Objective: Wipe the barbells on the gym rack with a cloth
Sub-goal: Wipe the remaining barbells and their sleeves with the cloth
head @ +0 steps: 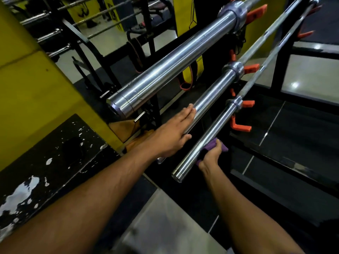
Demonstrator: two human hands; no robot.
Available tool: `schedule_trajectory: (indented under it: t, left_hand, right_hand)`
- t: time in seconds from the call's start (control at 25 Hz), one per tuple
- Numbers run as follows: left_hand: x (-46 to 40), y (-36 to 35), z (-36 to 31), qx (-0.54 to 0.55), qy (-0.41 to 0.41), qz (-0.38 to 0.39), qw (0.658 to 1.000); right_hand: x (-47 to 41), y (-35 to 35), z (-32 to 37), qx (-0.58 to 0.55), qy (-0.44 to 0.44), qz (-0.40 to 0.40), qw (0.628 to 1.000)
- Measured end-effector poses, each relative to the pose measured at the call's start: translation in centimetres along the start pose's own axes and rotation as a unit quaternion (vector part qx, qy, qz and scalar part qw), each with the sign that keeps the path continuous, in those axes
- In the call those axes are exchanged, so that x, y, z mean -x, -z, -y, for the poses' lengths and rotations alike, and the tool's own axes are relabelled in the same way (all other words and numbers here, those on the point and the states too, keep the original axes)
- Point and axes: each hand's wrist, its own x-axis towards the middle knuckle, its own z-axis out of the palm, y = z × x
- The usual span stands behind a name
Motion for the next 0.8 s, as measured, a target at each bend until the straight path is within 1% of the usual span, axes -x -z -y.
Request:
schedule_trajectory:
  t: [0.16, 0.36, 0.44, 0.56, 0.64, 0.72, 0.76, 0.8]
  left_hand:
    - [-0.3, -0.3, 0.3, -0.001, -0.006, -0.003, 1.0]
    - [0.0, -0.2, 0.2, 0.011, -0.003, -0.004, 1.0]
    - [0.1, 0.0, 0.2, 0.018, 0.002, -0.003, 1.0]
    - [0.1, 0.0, 0.1, 0.018, 0.002, -0.006, 1.0]
    - [-0.1, -0.3, 0.4, 0.025, 0.0, -0.015, 1.0]
    - [-0.2, -0.6, 0.6, 0.016, -0.003, -0.024, 1.0]
    - [-0.3, -0.8, 0.7, 0.007, -0.007, -0.028, 1.0]
    - [-0.4, -0.9, 0.9, 0.001, -0.011, -0.029, 1.0]
  right_hand:
    - [3.4, 0.5, -3.6, -0.043, -0.029, 0.013, 0.999]
    - [6.3, 1.5, -7.3, -0.049, -0.051, -0.002, 0.997]
    - [5.2, 1.4, -7.3, -0.021, -0.011, -0.012, 1.0]
    - [3.2, 0.3, -3.8, 0.031, 0.045, -0.045, 0.997]
    - [3.3, 0.2, -2.2, 0.07, 0.065, -0.04, 0.995]
    - [4.2, 1.9, -4.1, 0.132, 0.046, -0.036, 0.99]
    - [5.1, 3.0, -5.9, 0.142, 0.028, -0.029, 0.989]
    - [6.0, 4.0, -7.9, 0.129, -0.001, -0.012, 0.992]
